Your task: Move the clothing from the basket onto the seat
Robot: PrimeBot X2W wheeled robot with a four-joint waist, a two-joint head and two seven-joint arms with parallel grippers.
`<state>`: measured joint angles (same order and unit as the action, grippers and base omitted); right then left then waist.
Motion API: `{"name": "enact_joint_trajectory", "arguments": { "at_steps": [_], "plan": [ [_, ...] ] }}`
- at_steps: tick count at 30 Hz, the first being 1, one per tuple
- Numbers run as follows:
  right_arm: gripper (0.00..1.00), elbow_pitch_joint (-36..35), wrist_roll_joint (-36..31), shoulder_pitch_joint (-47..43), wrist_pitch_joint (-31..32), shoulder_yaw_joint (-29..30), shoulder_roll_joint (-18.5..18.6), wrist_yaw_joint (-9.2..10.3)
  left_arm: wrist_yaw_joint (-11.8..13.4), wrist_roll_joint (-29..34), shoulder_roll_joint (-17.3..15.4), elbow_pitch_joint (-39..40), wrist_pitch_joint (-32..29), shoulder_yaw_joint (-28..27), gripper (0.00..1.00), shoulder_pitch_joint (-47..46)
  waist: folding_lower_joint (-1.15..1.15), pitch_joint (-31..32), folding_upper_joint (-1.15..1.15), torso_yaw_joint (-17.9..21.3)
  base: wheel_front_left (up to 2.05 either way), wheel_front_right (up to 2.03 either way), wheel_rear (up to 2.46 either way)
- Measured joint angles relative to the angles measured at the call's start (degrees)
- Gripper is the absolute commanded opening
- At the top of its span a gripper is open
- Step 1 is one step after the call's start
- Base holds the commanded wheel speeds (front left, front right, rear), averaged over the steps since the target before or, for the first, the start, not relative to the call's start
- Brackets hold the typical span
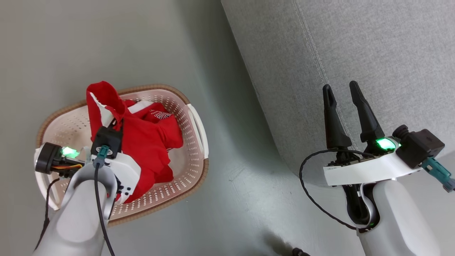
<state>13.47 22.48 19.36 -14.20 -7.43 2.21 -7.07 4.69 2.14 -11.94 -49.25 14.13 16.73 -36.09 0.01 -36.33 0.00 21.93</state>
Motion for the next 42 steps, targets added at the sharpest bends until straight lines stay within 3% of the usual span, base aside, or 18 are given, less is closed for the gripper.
{"name": "enact_joint_trajectory", "arguments": {
  "at_steps": [26,42],
  "plan": [
    [1.0,4.8,-9.7,2.1,0.0,-1.3,0.5,0.0,2.0,-2.0,3.6,24.4,0.3,0.3,0.0,8.3,0.0,10.9,0.0,-8.0,0.0,0.0,0.0],
    [1.0,9.1,-13.0,1.9,0.0,-12.2,4.9,-0.01,2.1,-2.5,4.3,35.6,0.4,1.3,0.0,12.8,0.0,19.5,0.0,-12.8,0.0,0.0,0.0]
  ]
}}
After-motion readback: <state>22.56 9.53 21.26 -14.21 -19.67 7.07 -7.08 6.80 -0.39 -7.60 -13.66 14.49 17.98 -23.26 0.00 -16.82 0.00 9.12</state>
